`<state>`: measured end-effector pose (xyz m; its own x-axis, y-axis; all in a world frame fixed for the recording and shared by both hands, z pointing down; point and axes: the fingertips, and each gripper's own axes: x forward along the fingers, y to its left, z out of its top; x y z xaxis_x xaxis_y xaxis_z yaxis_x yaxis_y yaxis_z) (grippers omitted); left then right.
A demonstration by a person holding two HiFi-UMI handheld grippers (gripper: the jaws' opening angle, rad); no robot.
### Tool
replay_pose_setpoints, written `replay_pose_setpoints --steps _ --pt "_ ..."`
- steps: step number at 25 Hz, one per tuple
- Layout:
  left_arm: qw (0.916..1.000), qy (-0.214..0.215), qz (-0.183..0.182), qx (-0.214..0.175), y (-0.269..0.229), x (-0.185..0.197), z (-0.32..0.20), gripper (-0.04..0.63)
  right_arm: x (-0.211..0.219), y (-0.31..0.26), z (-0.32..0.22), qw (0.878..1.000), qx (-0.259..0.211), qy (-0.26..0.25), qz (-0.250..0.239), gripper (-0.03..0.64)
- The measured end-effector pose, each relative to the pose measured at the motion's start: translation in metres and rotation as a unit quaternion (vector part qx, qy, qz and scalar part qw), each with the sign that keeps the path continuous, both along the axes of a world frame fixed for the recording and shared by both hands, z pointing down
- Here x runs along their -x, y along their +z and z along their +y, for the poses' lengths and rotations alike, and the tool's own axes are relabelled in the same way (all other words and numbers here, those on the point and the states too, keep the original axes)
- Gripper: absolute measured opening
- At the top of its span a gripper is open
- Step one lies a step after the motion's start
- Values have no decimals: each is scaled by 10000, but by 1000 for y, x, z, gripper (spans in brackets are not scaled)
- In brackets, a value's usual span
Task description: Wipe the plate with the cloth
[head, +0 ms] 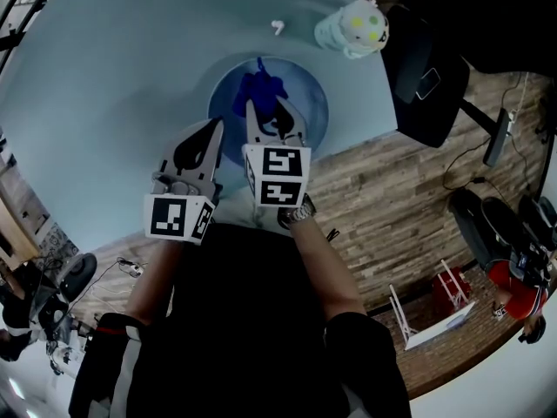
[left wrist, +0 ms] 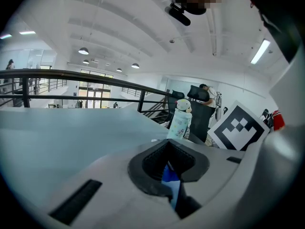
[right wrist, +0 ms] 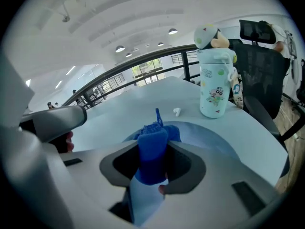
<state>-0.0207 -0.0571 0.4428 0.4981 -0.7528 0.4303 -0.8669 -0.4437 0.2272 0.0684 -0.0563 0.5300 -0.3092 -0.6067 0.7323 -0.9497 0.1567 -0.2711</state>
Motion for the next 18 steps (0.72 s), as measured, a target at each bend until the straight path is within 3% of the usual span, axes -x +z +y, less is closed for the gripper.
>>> replay_pose_setpoints --steps 13,18 --pt "9998 -188 -44 52 5 13 1 0 60 9 13 9948 278 -872 -445 120" --pt "9997 -247 -44 83 10 17 0 0 64 22 17 9937 464 -904 -467 120"
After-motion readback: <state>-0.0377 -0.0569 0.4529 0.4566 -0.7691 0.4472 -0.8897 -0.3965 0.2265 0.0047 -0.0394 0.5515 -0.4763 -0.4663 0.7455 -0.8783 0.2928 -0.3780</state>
